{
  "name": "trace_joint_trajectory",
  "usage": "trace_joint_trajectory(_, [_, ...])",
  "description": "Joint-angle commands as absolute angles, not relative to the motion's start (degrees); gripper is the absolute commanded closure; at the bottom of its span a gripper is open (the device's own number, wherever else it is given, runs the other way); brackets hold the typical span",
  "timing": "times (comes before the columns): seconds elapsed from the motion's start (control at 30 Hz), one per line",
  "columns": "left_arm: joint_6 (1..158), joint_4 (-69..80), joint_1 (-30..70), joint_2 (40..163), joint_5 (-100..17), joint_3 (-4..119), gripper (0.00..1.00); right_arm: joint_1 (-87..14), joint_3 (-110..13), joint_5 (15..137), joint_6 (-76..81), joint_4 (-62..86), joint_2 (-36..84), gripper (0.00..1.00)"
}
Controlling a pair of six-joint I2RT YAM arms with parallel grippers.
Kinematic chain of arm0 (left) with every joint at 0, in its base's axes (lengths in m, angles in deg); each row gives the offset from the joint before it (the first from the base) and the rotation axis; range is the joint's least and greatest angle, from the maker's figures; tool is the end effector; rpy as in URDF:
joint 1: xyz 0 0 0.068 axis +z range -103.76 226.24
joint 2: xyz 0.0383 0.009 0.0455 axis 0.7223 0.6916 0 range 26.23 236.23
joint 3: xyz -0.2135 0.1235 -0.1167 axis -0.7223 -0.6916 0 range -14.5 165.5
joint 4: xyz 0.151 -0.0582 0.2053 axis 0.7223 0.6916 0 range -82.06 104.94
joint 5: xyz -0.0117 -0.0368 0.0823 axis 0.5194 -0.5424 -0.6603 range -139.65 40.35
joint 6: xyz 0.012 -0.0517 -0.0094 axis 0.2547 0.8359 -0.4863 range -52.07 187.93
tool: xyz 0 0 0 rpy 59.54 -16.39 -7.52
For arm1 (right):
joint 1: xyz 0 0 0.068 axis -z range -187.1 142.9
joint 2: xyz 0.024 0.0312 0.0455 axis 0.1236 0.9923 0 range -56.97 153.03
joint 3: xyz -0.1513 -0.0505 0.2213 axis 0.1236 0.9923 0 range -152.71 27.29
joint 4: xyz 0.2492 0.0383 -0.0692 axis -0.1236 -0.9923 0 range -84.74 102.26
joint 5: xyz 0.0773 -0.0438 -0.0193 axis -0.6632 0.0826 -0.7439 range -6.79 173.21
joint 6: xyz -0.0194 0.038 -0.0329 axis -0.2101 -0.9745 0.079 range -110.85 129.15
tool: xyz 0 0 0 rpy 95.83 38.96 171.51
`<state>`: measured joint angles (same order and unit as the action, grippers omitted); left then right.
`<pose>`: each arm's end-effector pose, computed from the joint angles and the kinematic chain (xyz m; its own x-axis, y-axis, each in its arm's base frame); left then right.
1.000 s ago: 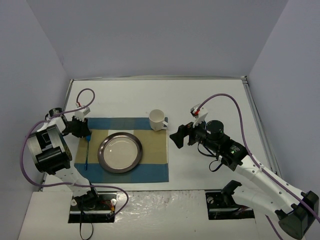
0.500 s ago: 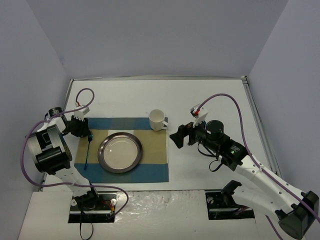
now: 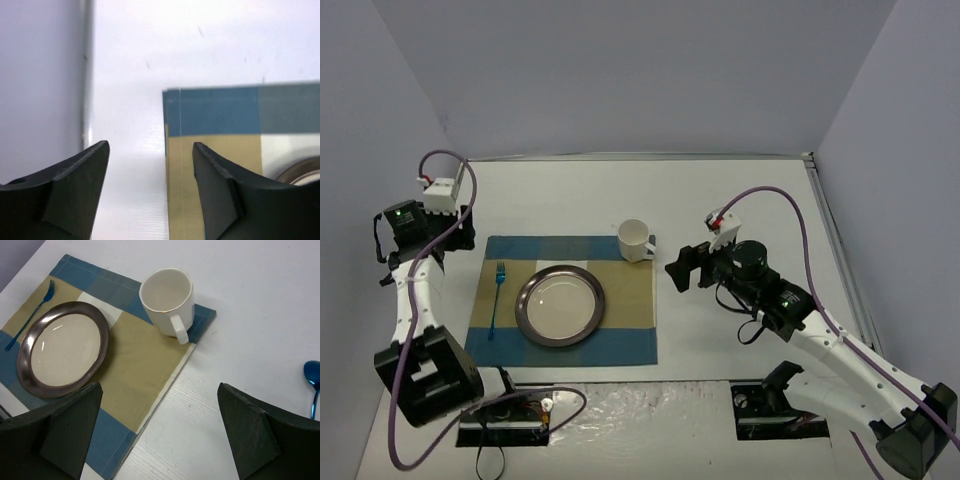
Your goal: Set the dinner table for one person
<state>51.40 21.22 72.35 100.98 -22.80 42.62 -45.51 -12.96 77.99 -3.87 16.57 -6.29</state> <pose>0.2701 0.1145 0.2969 -0.4549 0.0598 -0.8885 0.0883 0.9959 0.0218 0.1651 0.1351 0.3207 -0.2368 0.0988 -0.9665 -0.6530 0.7204 0.2336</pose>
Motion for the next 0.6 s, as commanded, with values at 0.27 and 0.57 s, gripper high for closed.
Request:
trace_joint_trajectory(0.27, [72.0,22.7,57.6,72.1,-39.7,39.3,0.03,-37.5,-17.5,95.3,-5.1,13.9,3.1,0.06])
trace_joint_trajectory(0.57, [80.2,28.3,45.9,68.5,-47.6,37.9,0.03,-34.7,-21.6,106.6,-2.7,13.3,21.1,0.12])
